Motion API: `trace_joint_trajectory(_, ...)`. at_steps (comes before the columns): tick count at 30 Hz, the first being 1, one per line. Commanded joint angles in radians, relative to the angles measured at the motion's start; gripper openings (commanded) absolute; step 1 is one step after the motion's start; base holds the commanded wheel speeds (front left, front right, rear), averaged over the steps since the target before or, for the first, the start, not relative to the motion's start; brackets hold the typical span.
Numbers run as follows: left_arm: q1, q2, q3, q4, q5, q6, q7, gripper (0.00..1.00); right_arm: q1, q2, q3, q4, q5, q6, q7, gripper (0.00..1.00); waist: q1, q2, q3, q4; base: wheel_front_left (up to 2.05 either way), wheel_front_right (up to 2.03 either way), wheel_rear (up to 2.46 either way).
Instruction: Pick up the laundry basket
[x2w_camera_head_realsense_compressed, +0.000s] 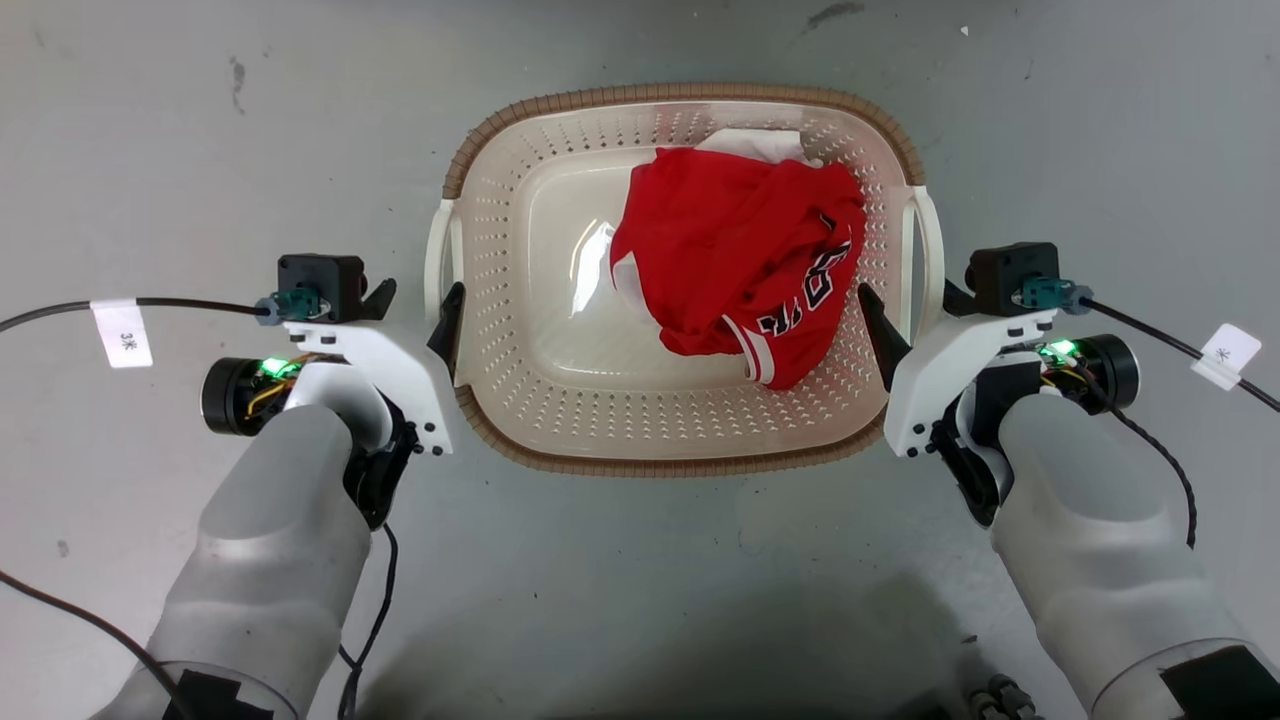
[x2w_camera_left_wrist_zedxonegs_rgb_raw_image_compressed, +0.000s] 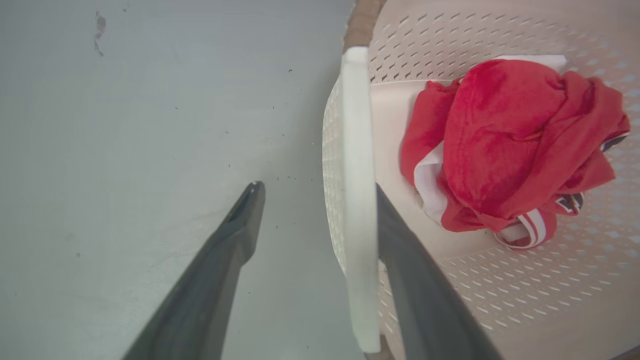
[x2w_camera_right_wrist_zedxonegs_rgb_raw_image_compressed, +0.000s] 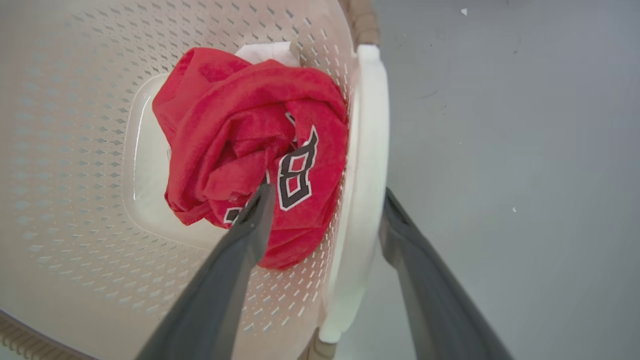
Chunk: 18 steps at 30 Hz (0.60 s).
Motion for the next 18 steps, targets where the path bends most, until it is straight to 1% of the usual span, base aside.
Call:
trace_joint_trajectory(1,-0.021,0.008,-0.015,0.004,-0.013,0.001,0.005,1.0,-0.023,0.0,0.014,0.013,0.012,0.0,0.0,1.0,-0.0001,0.0,0.009,-0.004,0.0,0.0,0.0)
trace_joint_trajectory(9,-0.092,0.037,-0.09,0.032,-0.079,0.001,0.03,1.0,-0.088,0.0,0.092,0.068,0.087,0.0,0.03,1.0,-0.0001,0.0,0.05,-0.012,0.0,0.0,0.0)
trace_joint_trajectory(17,-0.155,0.034,-0.155,0.071,-0.132,0.001,0.073,1.0,-0.141,0.0,0.128,0.121,0.145,0.0,0.083,1.0,-0.0001,0.0,0.072,-0.011,0.0,0.0,0.0)
trace_joint_trajectory(18,-0.159,0.032,-0.163,0.073,-0.138,0.001,0.079,0.4,-0.146,0.0,0.133,0.125,0.154,0.0,0.093,0.91,-0.0001,0.0,0.073,-0.01,0.0,0.0,0.0)
